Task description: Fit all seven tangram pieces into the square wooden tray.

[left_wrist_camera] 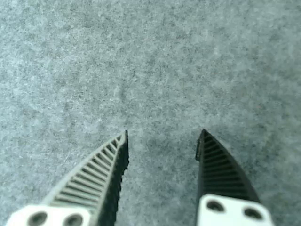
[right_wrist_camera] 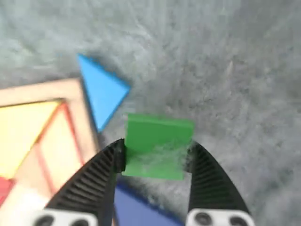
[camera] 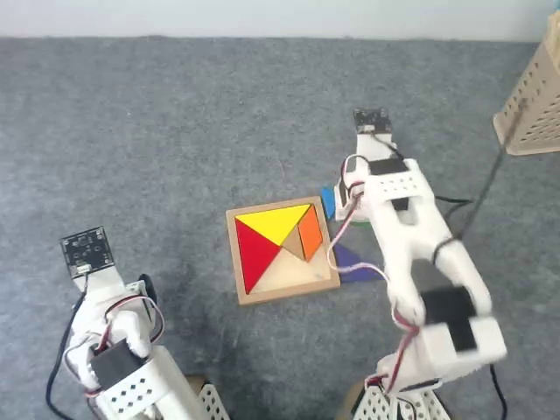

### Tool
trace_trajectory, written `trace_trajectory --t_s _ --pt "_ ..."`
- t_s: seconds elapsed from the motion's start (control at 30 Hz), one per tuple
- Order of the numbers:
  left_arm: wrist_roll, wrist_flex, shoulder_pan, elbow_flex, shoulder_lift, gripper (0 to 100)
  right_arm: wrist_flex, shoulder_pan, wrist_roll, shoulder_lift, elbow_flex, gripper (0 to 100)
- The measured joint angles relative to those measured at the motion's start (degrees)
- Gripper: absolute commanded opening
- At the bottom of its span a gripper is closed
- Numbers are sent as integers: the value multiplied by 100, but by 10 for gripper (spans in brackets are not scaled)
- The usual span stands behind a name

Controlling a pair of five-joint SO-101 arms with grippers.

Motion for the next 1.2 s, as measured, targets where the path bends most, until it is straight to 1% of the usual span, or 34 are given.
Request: trace_trajectory --t_s 0.07,0.13,0.27,0.3,0.4,0.47,0.6,0.87,1.07,1.2 --pt "0 0 0 0 0 225 9 -316 281 -527 334 80" --pt "0 0 0 0 0 225 -44 -800 703 -1037 747 80" --pt "0 0 0 0 0 225 -343 -1952 1714 -1785 1574 80" --pt "0 0 0 0 0 225 -396 -2215 1873 -1873 1697 80" --pt "0 0 0 0 0 225 -457 -2831 2057 -1925 1741 80" --pt "0 0 0 0 0 225 -466 -3042 2066 -1934 1741 80" --pt "0 0 0 0 0 225 -563 -3262 2303 -1837 1741 80" --pt "0 0 0 0 0 225 -668 -3174 2418 -1459 1741 87" --pt "0 0 0 0 0 225 -668 -3121 2418 -1459 1741 206" --pt "0 0 0 0 0 225 -668 -3138 2418 -1459 1741 225"
